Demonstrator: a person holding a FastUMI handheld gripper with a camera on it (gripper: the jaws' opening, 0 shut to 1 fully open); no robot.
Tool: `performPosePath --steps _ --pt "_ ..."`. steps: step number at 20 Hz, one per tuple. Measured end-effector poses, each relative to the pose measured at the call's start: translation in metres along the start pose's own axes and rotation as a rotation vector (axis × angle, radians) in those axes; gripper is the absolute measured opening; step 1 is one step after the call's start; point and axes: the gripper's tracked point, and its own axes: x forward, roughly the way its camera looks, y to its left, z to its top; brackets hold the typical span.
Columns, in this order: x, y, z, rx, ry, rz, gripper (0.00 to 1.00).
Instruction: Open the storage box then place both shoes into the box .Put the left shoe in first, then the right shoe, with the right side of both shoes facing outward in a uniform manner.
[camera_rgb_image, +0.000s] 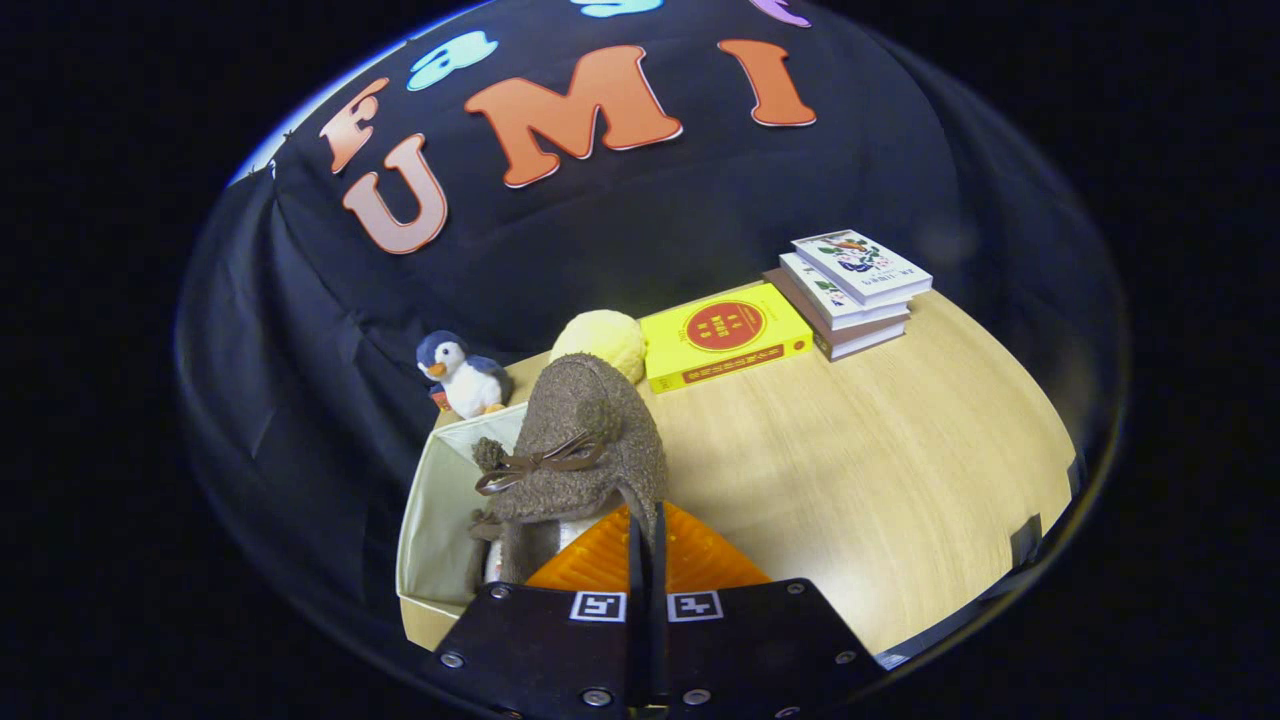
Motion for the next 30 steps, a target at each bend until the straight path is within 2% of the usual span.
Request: performPosePath --steps 5,8,20,22,23,26,28,30 --pt "0.002 0.065 0.004 -0.010 -0.030 0.050 0.01" --pt "0.013 0.086 -0.004 -0.031 -0.018 0.051 0.01" --pt "0.056 0.092 -0.053 -0.068 0.072 -0.041 0.03" --pt "0.055 0.095 -0.052 -0.060 0.063 -0.027 0.06" --pt "0.051 0.097 -0.048 -0.042 0.050 -0.016 0.12" --pt "0.037 0.092 -0.027 -0.036 -0.002 -0.016 0.23" --pt "0.026 0.084 -0.017 -0.033 -0.030 -0.020 0.34" --pt "0.015 0.073 -0.007 -0.035 -0.060 -0.032 0.53"
